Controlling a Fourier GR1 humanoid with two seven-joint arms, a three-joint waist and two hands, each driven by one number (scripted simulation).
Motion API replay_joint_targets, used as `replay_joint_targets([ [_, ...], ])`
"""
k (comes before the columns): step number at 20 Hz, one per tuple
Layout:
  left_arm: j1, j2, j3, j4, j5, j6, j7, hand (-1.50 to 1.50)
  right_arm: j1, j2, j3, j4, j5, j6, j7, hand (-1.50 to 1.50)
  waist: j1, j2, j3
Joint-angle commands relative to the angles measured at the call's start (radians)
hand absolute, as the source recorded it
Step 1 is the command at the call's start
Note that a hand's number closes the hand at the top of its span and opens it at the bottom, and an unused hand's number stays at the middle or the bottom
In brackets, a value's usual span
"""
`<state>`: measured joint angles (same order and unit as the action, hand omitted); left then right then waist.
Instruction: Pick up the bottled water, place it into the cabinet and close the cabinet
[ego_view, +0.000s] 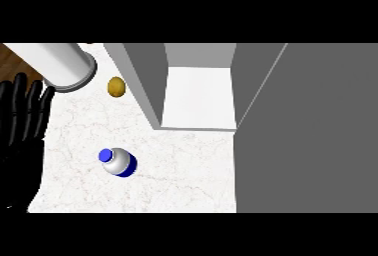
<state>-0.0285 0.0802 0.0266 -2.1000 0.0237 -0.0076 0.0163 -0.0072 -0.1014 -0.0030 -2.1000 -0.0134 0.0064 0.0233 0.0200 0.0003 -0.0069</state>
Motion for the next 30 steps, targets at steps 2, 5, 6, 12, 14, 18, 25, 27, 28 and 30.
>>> replay_joint_targets([
  [2, 0.028, 0.068, 0.029, -0.005, 0.189, -0.171, -0.027, -1.5, 0.023, -0.006, -0.021, -0.056, -0.045, 0.021, -0.001, -1.5, -0.023, -0.003, 0.006],
  [5, -0.006, 0.14, -0.026, 0.019, 0.329, -0.363, -0.053, -1.5, 0.042, 0.039, 0.034, -0.086, -0.026, 0.0, -0.013, -1.5, -0.039, -0.005, 0.005],
  [6, 0.005, 0.162, -0.018, 0.062, 0.381, -0.435, -0.103, -1.5, 0.028, 0.035, 0.023, -0.107, -0.041, -0.001, -0.001, -1.5, -0.043, -0.002, 0.003],
  [12, 0.159, 0.305, 0.044, 0.105, 0.634, -0.587, 0.086, -1.5, 0.293, 0.024, 0.11, -0.24, -0.158, 0.068, 0.193, -1.5, -0.032, -0.006, 0.006],
  [14, 0.161, 0.369, 0.091, 0.101, 0.738, -0.626, 0.134, -1.5, 0.3, 0.022, 0.136, -0.305, -0.138, 0.051, 0.246, -1.5, -0.024, -0.005, 0.006],
  [18, 0.249, 0.348, 0.111, 0.024, 0.737, -0.63, 0.145, -1.5, 0.454, 0.02, 0.138, -0.446, -0.164, 0.072, 0.258, -1.5, -0.023, -0.005, 0.007],
  [25, 0.246, 0.324, 0.188, 0.161, 0.642, -0.731, 0.094, -1.5, 0.567, 0.056, 0.244, -0.444, -0.097, 0.116, 0.163, -1.5, -0.027, -0.003, 0.007],
  [27, 0.198, 0.302, 0.179, 0.19, 0.617, -0.712, 0.102, -1.5, 0.62, 0.049, 0.234, -0.433, -0.098, 0.135, 0.122, -1.5, -0.031, -0.003, 0.007],
  [28, 0.227, 0.283, 0.145, 0.123, 0.608, -0.682, 0.139, -1.5, 0.601, 0.035, 0.208, -0.457, -0.139, 0.139, 0.141, -1.5, -0.028, -0.003, 0.007],
  [30, 0.251, 0.294, 0.213, 0.188, 0.606, -0.744, 0.077, -1.5, 0.671, 0.035, 0.234, -0.522, -0.129, 0.127, 0.16, -1.5, -0.03, -0.004, 0.007],
])
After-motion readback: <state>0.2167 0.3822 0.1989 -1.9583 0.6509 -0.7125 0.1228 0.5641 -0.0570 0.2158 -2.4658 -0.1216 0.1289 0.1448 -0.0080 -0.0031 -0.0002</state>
